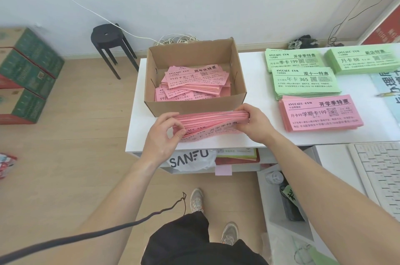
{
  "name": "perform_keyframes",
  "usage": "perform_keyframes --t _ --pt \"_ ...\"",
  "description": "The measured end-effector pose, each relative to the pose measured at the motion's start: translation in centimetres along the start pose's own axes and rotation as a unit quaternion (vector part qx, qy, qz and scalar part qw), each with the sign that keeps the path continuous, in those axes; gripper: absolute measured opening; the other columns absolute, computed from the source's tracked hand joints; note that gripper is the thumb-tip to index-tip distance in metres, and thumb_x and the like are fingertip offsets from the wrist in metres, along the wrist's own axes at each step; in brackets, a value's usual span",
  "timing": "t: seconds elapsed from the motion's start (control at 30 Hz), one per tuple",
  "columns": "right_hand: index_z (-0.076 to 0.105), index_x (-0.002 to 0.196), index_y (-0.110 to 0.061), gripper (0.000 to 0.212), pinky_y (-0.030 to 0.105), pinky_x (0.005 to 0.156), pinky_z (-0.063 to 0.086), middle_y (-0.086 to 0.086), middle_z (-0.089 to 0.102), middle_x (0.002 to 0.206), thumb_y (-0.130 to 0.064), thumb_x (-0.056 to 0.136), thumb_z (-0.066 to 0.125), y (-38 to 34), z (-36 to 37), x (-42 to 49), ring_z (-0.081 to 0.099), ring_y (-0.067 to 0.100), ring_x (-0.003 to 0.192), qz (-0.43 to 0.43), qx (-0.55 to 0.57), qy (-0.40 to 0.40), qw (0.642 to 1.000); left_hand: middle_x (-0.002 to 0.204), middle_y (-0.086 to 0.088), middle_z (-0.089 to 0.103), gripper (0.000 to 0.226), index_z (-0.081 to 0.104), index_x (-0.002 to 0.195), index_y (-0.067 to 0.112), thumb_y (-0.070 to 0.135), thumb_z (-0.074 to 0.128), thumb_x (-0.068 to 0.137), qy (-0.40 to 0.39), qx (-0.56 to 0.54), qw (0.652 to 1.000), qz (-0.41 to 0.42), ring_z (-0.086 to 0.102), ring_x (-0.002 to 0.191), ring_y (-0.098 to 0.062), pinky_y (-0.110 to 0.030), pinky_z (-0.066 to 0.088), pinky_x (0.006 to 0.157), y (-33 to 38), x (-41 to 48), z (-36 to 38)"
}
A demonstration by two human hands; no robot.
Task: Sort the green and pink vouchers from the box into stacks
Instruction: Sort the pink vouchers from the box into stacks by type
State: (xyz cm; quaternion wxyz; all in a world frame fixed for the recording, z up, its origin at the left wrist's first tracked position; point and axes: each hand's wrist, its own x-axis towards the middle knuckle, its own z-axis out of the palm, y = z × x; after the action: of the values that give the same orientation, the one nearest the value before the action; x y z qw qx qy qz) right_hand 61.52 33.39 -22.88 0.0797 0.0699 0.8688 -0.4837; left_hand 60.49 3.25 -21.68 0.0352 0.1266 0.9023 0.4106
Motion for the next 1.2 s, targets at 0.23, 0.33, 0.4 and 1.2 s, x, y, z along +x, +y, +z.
perform_keyframes --t 0.23,0.33,0.4,1.2 --pt "0.061 0.101 -0.024 0.032 0.013 0.07 0.043 -0.01 0.068 0.095 -0.002 0.083 0.076 0.2 0.3 0.0 0.064 0.008 0.087 -0.001 -0.007 0.003 1.0 0.131 0.011 0.057 0.016 0.068 0.073 0.027 0.019 0.075 0.085 -0.016 0.025 0.999 -0.016 0.049 0.127 -0.003 -0.031 0.035 0.108 0.7 0.5 -0.7" --pt "0.061 0.101 -0.025 0.032 0.011 0.07 0.042 -0.013 0.067 0.094 -0.003 0.083 0.076 0.3 0.3 0.0 0.062 0.006 0.087 -0.003 -0.01 0.003 1.0 0.134 0.012 0.056 0.018 0.067 0.07 0.032 0.022 0.074 0.083 -0.03 0.067 0.997 -0.023 0.048 0.129 -0.01 -0.036 0.037 0.109 1.0 0.9 -1.1" --pt "0.06 0.101 -0.025 0.032 0.009 0.069 0.041 -0.012 0.067 0.094 -0.003 0.084 0.075 0.2 0.3 0.0 0.062 0.006 0.088 -0.005 -0.015 0.002 1.0 0.134 0.011 0.057 0.019 0.065 0.068 0.035 0.028 0.072 0.084 -0.016 0.096 0.995 -0.015 0.046 0.129 -0.013 -0.04 0.04 0.108 1.4 1.0 -1.1" --pt "0.065 0.09 -0.026 0.032 0.011 0.07 0.044 -0.009 0.068 0.086 0.0 0.078 0.08 0.8 -1.1 0.1 0.058 0.001 0.075 -0.03 -0.031 -0.058 0.997 0.129 -0.004 0.048 0.051 0.071 0.111 0.025 0.041 0.087 0.066 -0.044 0.38 0.909 0.164 0.043 0.12 -0.028 -0.044 0.045 0.096 2.4 3.8 1.0"
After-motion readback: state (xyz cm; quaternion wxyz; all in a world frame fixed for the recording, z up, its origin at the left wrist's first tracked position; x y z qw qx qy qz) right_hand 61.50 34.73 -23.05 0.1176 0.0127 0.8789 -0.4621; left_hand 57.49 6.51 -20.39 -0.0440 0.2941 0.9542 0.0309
